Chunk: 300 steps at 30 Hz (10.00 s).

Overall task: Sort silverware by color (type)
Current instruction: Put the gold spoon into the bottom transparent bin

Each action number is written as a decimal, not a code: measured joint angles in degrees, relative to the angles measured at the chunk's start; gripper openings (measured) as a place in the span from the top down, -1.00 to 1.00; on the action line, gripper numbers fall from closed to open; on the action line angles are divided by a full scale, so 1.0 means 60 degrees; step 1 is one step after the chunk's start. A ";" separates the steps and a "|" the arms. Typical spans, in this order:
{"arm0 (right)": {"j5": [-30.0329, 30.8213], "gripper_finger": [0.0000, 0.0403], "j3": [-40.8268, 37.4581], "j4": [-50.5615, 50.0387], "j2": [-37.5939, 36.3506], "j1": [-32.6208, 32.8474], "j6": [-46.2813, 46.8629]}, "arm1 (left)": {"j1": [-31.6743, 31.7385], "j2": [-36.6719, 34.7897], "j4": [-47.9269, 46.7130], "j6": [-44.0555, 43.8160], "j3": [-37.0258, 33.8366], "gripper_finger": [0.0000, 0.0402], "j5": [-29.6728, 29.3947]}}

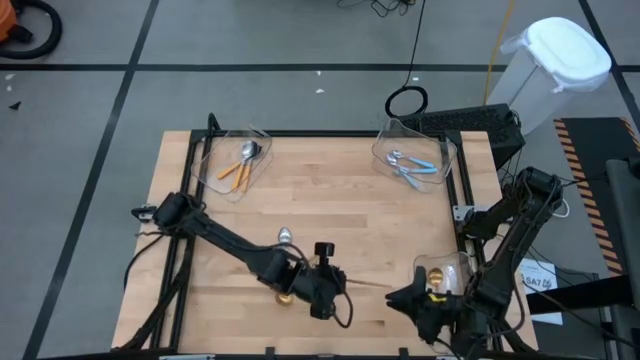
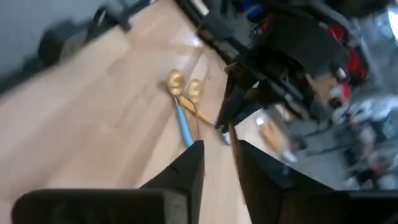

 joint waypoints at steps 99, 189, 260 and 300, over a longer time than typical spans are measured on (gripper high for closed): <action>-0.5461 0.91 0.2844 -0.8281 0.0072 0.0259 1.7213 | -0.1498 0.0977 -0.1789 -0.2346 -0.0001 0.05 -0.5956; 0.0588 0.28 0.3701 -0.4205 0.4306 0.0686 0.9377 | -0.0722 0.0995 -0.6068 -0.7119 -0.0004 0.31 -0.0461; -0.0735 0.28 0.3577 -0.3203 0.4302 0.0209 0.9427 | -0.0424 0.1046 -0.3619 -0.4878 -0.1150 0.95 -0.0867; -0.4093 0.28 0.5166 -0.3797 0.4299 -0.3413 0.9621 | -0.1215 0.1010 -0.2490 0.3456 0.1121 0.96 -0.1444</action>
